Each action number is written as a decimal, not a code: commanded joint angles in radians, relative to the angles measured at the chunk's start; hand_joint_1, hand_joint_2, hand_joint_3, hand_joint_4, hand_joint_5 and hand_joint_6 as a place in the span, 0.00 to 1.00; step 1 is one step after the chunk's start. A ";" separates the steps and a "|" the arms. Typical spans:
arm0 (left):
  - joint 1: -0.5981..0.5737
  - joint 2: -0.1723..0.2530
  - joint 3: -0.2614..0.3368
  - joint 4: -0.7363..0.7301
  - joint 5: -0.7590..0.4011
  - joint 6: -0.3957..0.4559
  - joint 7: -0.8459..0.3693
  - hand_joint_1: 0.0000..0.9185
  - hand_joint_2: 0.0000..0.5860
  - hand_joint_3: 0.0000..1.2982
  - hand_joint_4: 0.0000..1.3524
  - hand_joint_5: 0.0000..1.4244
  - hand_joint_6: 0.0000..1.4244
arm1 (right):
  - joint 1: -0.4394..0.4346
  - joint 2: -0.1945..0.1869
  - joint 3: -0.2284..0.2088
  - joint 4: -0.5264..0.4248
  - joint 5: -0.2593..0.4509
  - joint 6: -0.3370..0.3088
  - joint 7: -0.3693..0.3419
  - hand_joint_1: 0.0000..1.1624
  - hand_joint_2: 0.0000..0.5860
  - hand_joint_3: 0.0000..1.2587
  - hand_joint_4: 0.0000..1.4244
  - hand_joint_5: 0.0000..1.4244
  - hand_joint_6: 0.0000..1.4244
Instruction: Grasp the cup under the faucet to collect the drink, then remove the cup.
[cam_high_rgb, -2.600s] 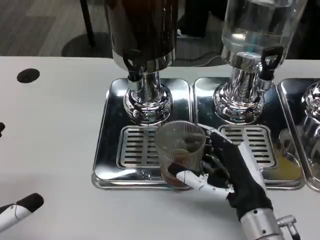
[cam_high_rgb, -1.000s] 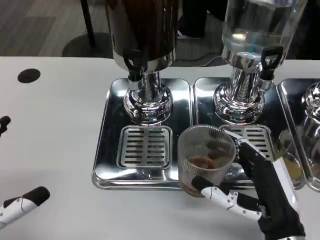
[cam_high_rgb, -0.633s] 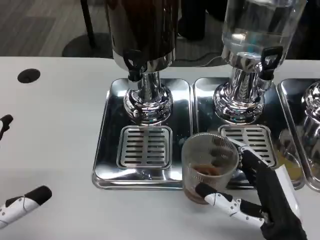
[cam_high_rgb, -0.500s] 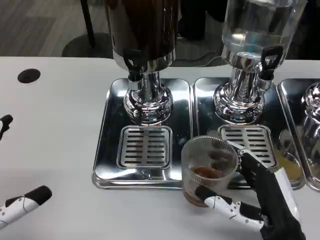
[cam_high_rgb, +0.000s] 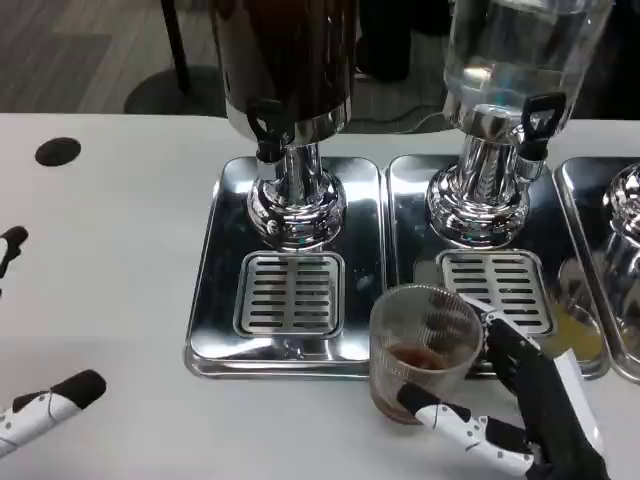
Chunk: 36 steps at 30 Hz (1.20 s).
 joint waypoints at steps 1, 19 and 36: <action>0.004 0.010 0.002 -0.017 0.004 0.008 -0.015 0.00 0.07 0.00 0.00 0.00 0.00 | -0.010 0.001 -0.011 0.007 0.026 -0.073 0.000 0.70 0.41 0.28 0.31 0.32 0.21; 0.002 0.006 0.000 -0.037 0.007 0.019 -0.020 0.00 0.07 0.00 0.00 0.00 0.00 | -0.003 0.005 -0.022 0.071 0.021 -0.141 0.000 0.70 0.42 0.29 0.32 0.33 0.22; 0.001 0.005 -0.002 -0.028 0.002 0.021 -0.018 0.00 0.07 0.00 0.00 0.00 0.00 | -0.021 0.017 -0.014 0.133 -0.006 -0.158 -0.010 0.71 0.42 0.30 0.32 0.33 0.23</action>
